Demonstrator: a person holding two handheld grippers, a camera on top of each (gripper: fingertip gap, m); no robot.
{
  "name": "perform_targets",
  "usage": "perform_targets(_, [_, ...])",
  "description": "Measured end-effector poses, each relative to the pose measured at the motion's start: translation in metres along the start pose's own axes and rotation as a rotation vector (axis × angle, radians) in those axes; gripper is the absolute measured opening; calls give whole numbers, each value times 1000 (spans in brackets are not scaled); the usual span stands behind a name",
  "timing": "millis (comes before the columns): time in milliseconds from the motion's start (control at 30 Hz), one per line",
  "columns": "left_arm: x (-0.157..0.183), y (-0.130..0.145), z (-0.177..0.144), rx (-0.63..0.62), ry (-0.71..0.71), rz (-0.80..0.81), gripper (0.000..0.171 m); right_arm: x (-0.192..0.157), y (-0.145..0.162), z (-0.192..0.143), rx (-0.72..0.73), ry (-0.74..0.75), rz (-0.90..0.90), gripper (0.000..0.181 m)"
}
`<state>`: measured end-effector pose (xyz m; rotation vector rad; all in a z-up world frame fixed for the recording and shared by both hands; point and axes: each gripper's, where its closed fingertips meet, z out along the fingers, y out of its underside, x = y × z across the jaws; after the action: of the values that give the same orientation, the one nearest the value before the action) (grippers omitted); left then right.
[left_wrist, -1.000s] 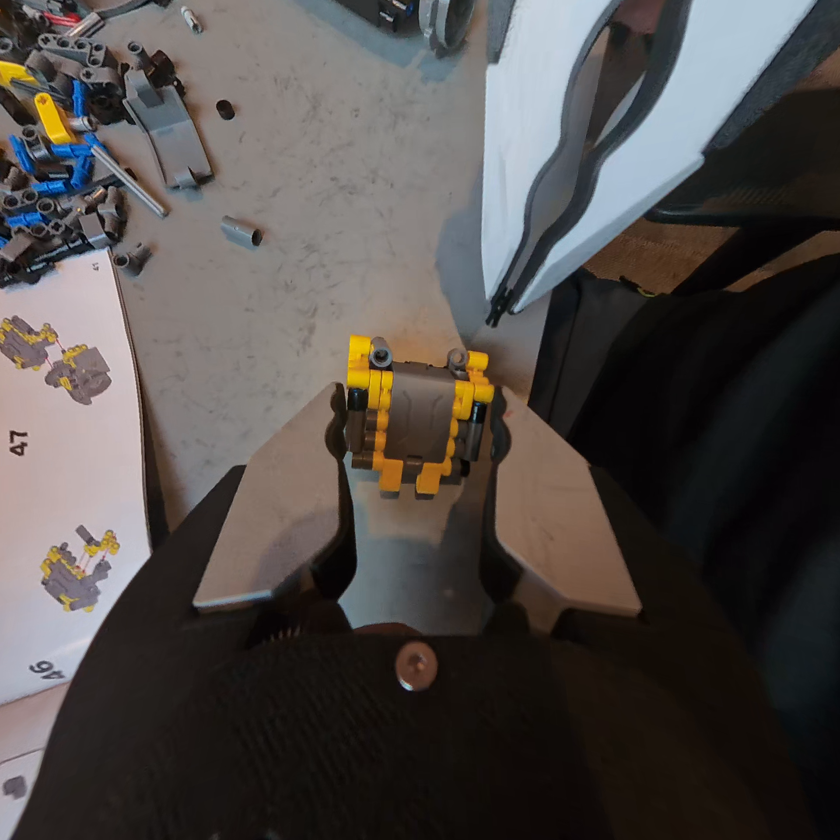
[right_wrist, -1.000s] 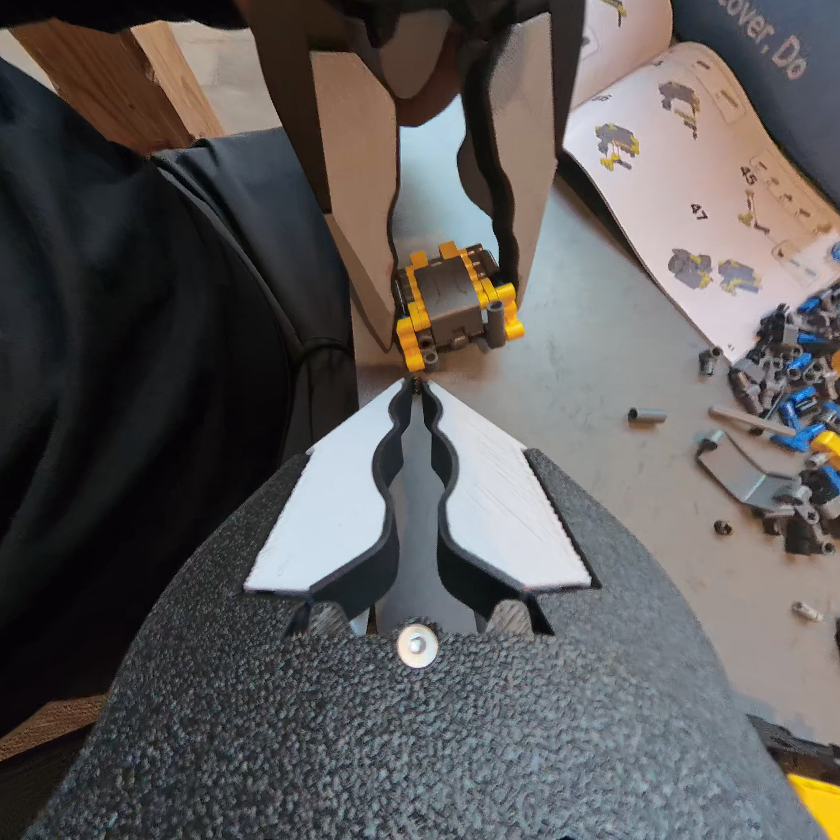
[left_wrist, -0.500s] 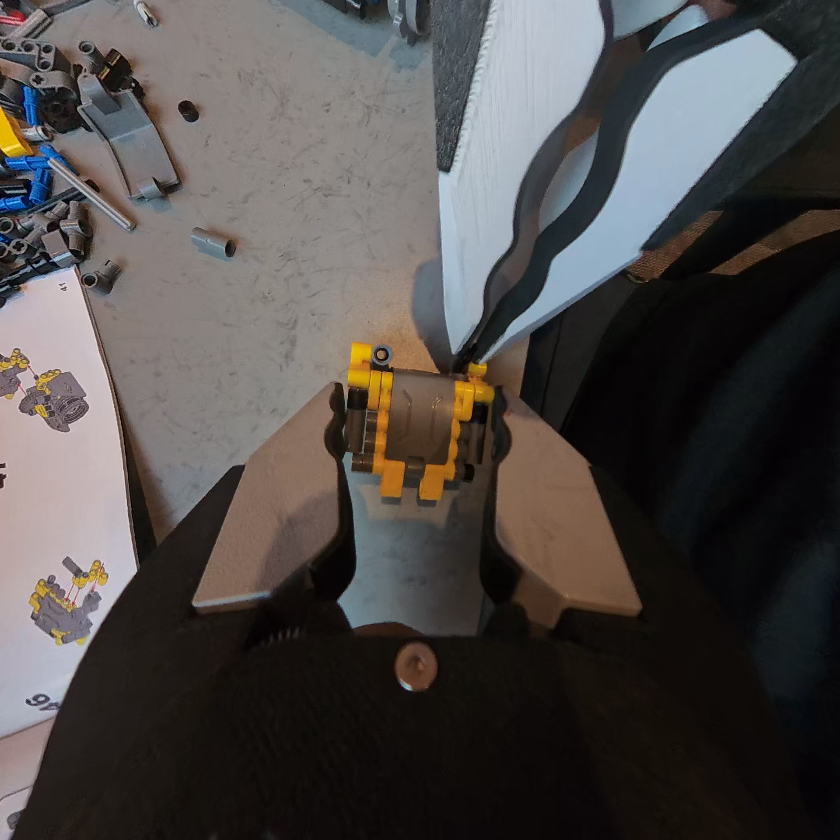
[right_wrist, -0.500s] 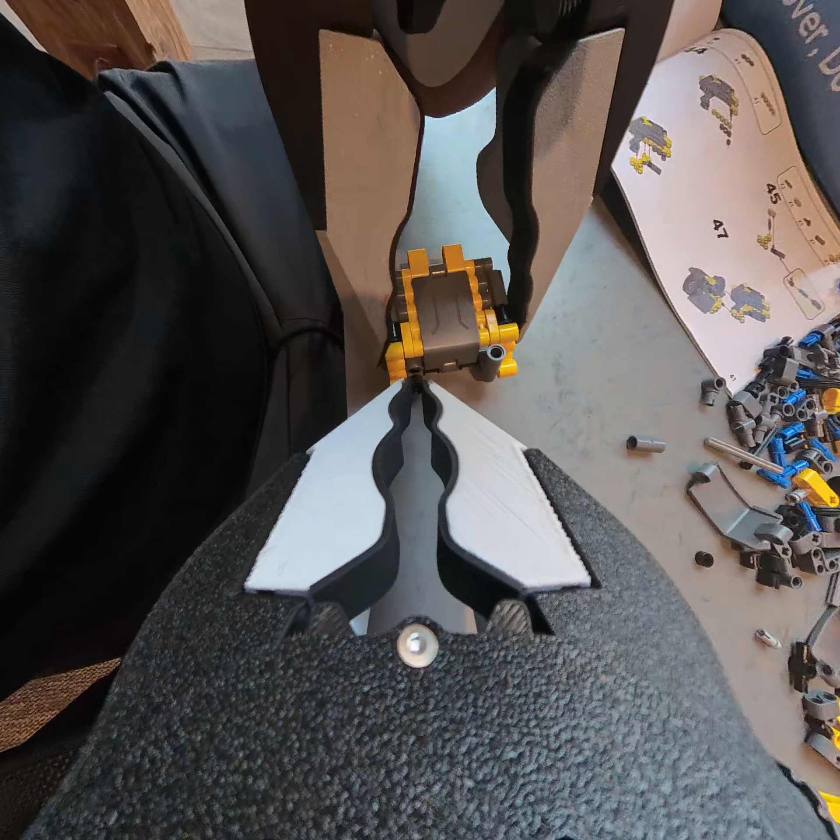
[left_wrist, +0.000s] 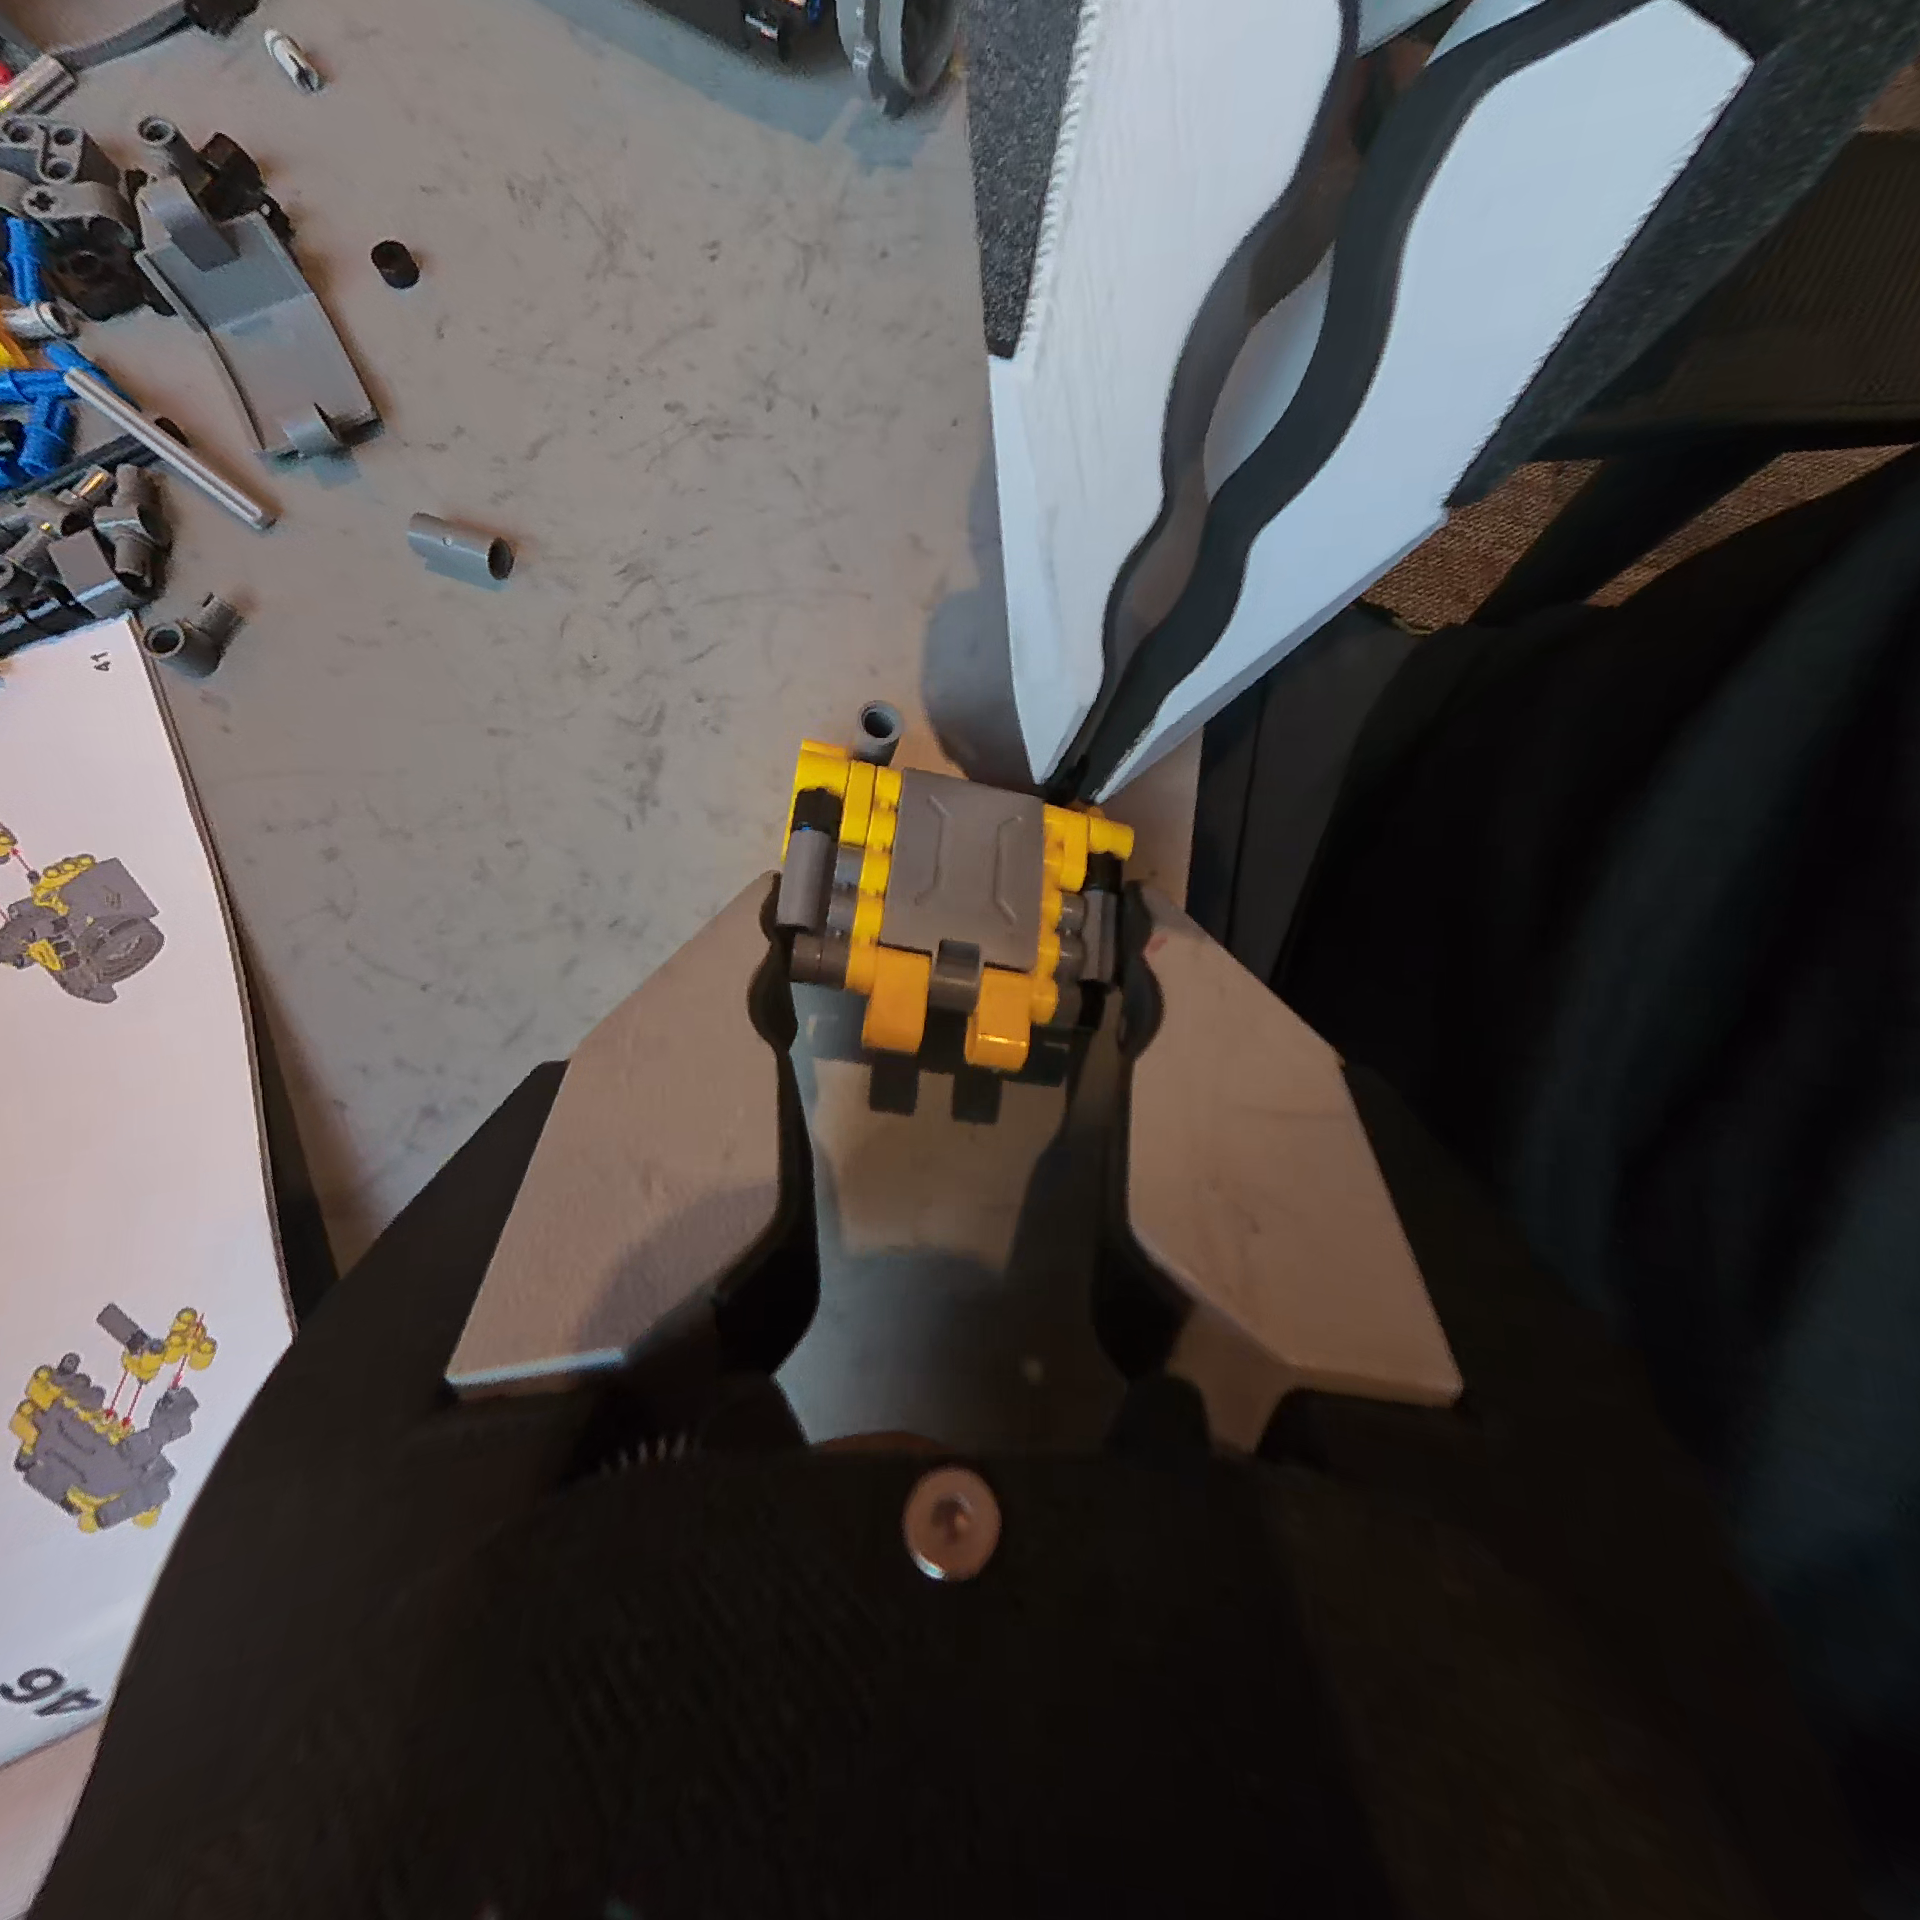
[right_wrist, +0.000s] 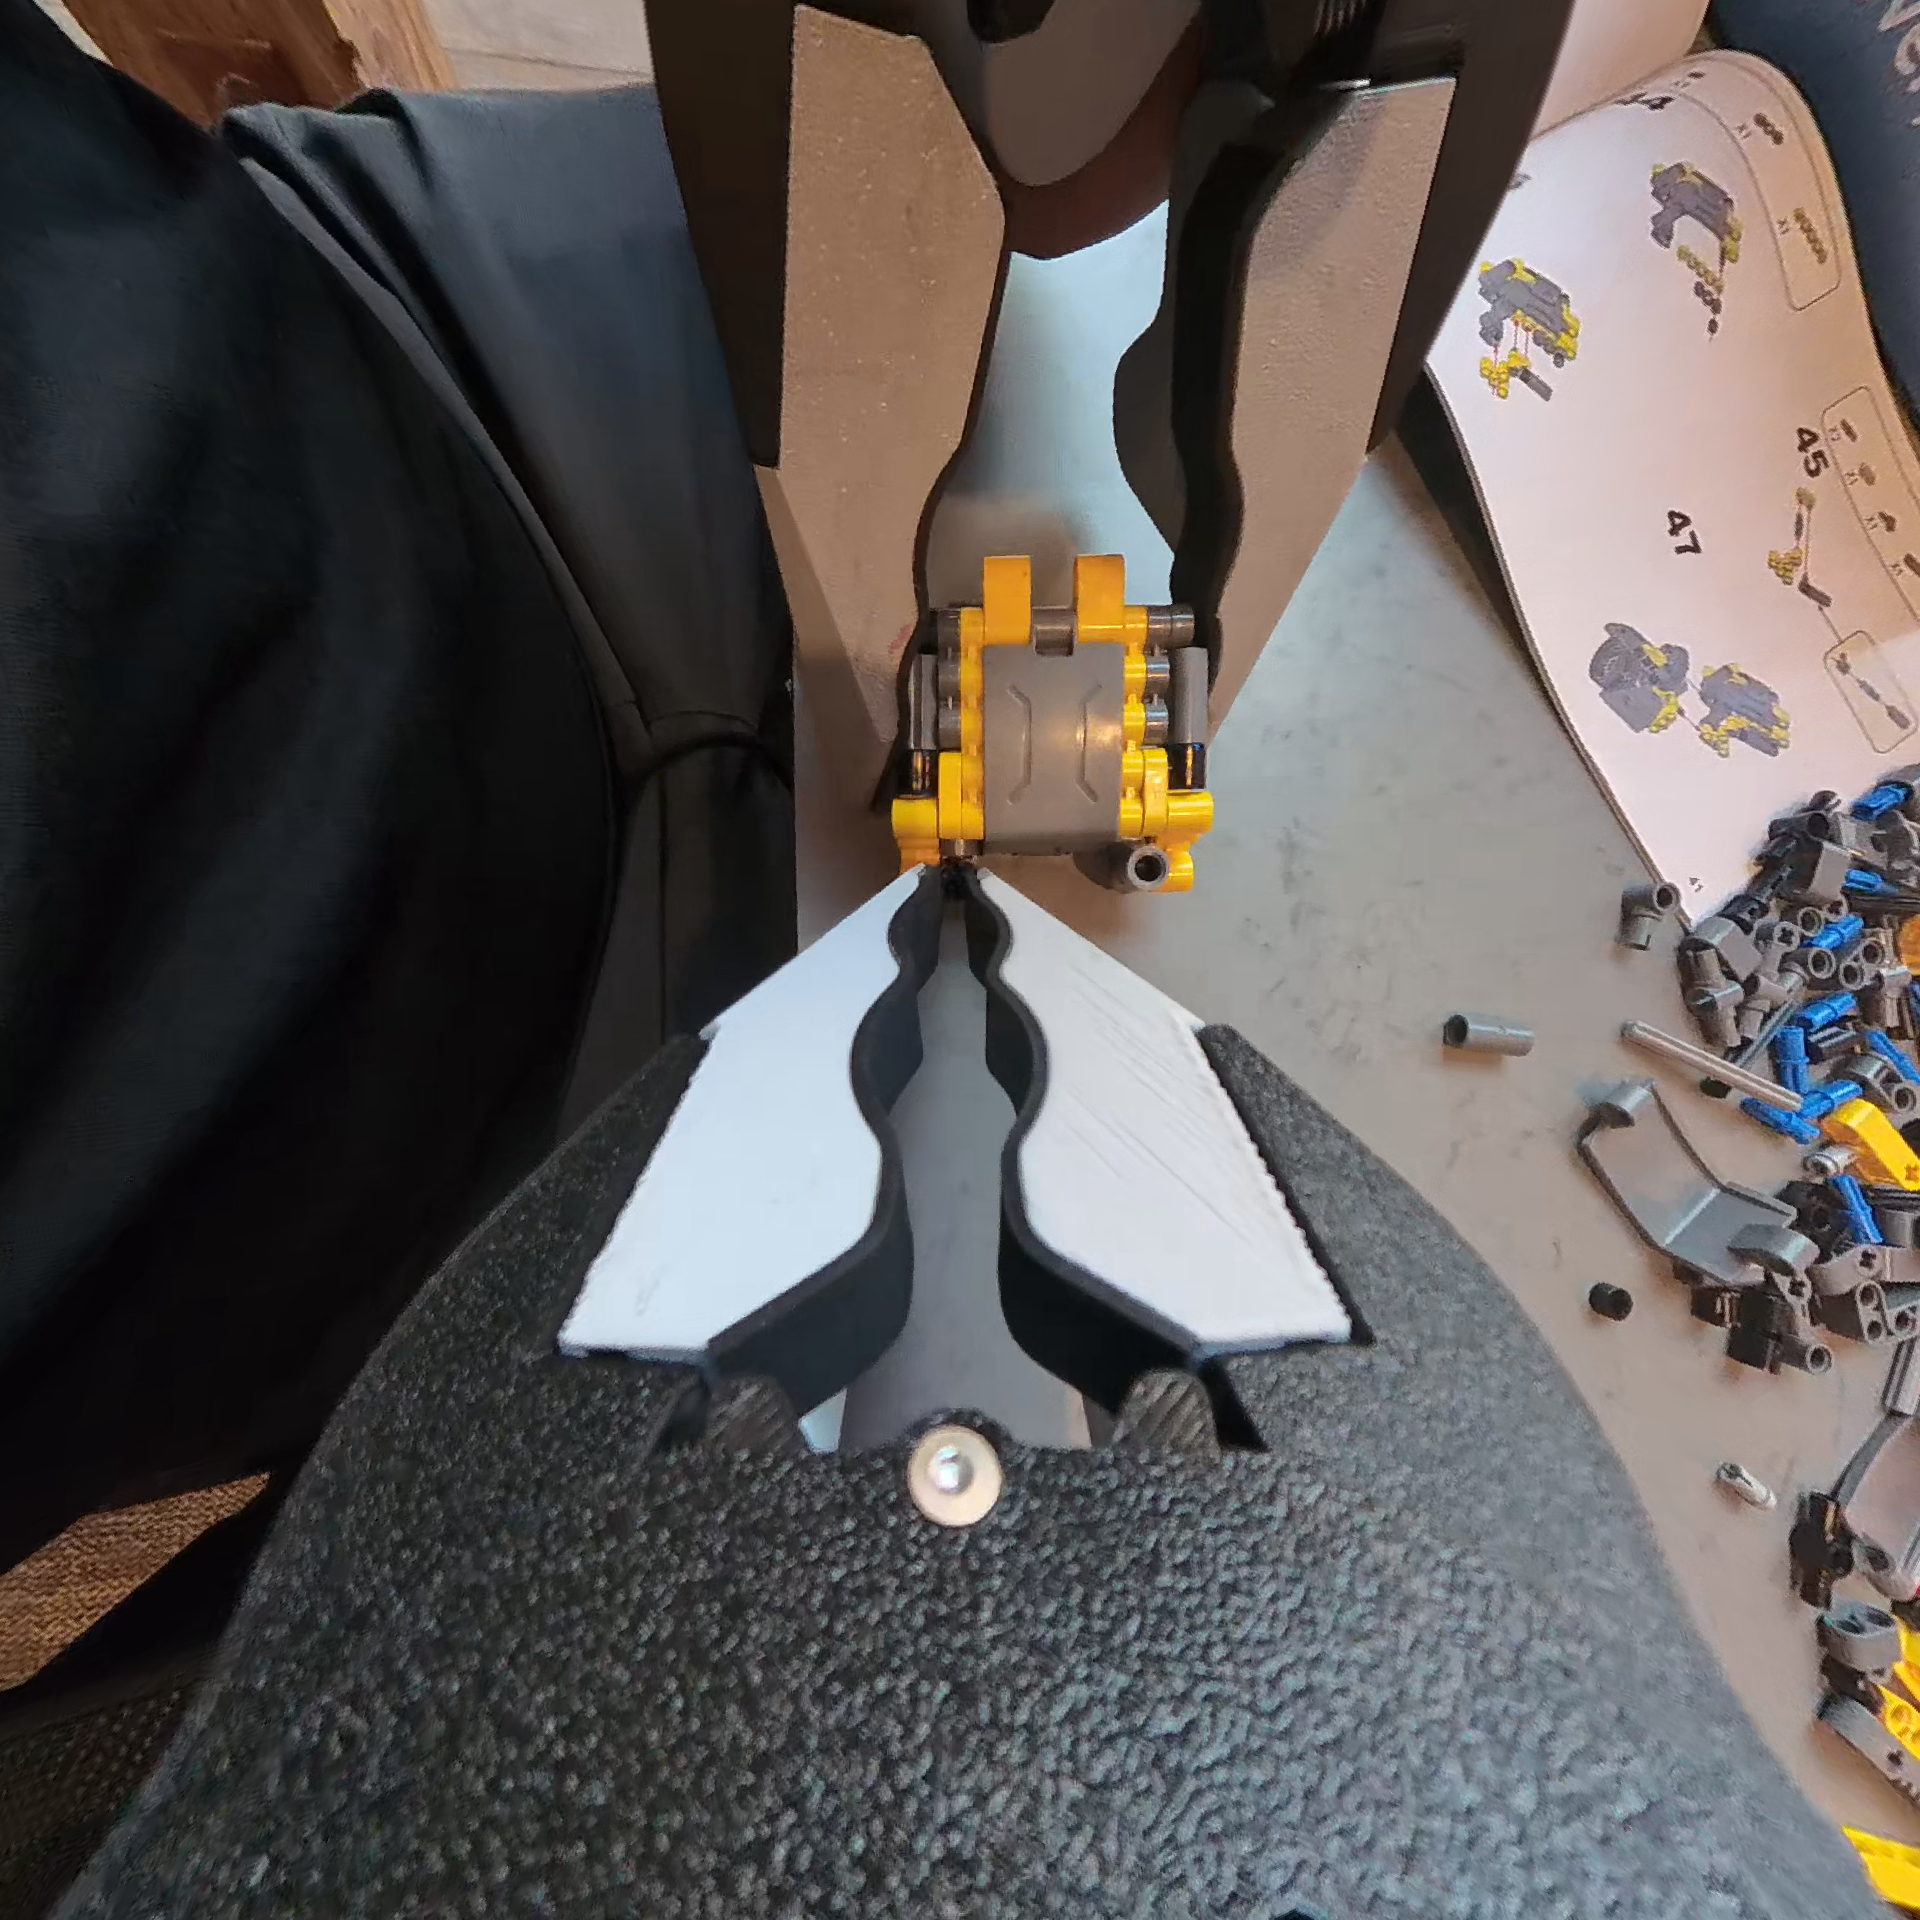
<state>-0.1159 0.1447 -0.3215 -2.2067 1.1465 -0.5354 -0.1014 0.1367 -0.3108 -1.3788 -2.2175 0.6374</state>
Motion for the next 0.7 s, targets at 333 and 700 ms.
perform_targets(333, [0, 0, 2, -10, 1, 28, 59, 2, 0, -6, -7, 19, -22, 3])
perform_targets(700, [-1, -3, 4, -1, 4, 30, 60, 1, 4, -3, -79, 32, -66, 3])
